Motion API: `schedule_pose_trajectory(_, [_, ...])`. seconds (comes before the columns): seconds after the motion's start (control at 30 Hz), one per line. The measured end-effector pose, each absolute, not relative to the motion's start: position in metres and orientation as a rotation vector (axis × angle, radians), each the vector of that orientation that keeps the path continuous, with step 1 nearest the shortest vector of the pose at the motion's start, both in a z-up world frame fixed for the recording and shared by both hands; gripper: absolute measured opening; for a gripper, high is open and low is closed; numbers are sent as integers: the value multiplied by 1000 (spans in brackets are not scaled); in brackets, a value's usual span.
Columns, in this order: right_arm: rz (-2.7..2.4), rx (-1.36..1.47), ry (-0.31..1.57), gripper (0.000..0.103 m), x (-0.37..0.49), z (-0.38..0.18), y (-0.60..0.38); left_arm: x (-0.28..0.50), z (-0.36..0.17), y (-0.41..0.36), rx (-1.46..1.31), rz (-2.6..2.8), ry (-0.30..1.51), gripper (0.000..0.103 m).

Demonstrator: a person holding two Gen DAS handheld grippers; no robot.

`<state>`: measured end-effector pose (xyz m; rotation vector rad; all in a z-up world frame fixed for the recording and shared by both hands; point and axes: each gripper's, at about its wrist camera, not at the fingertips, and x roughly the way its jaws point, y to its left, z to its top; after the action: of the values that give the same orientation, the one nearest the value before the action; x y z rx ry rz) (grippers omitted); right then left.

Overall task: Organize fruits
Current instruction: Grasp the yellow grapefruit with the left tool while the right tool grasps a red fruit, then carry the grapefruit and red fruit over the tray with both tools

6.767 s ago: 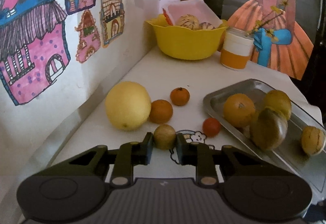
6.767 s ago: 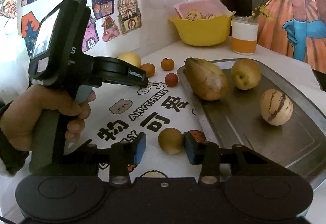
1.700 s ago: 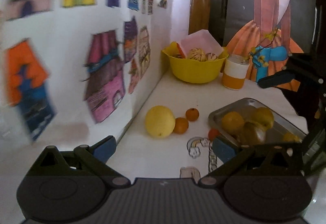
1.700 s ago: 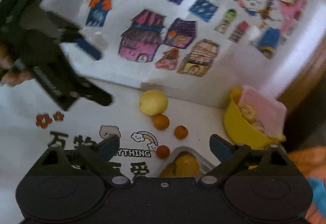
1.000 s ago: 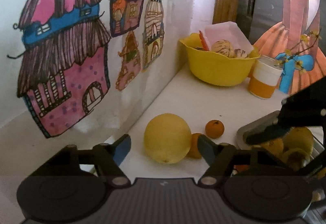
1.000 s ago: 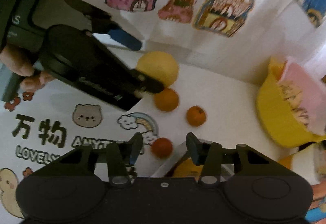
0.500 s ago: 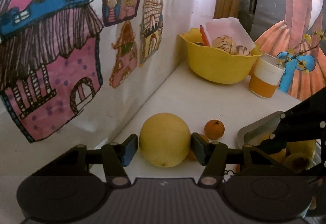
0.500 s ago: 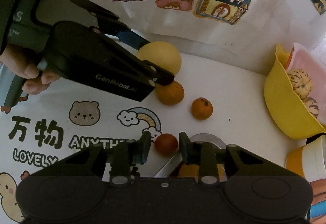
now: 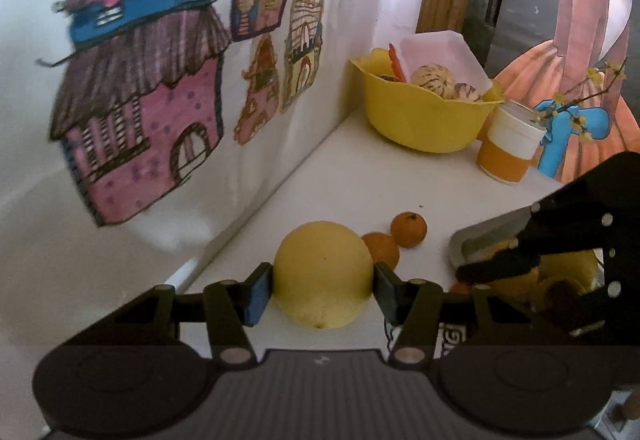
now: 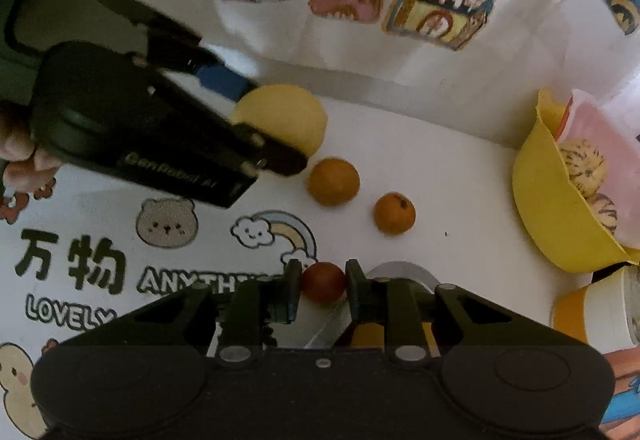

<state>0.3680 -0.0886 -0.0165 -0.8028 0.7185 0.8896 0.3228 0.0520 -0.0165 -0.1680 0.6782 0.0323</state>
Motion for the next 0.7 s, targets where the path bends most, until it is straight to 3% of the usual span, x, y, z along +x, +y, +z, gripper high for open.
schedule_pose_trajectory(0.7, [831, -590, 507, 25, 285, 44, -144, 266, 19, 31, -174, -31, 638, 58])
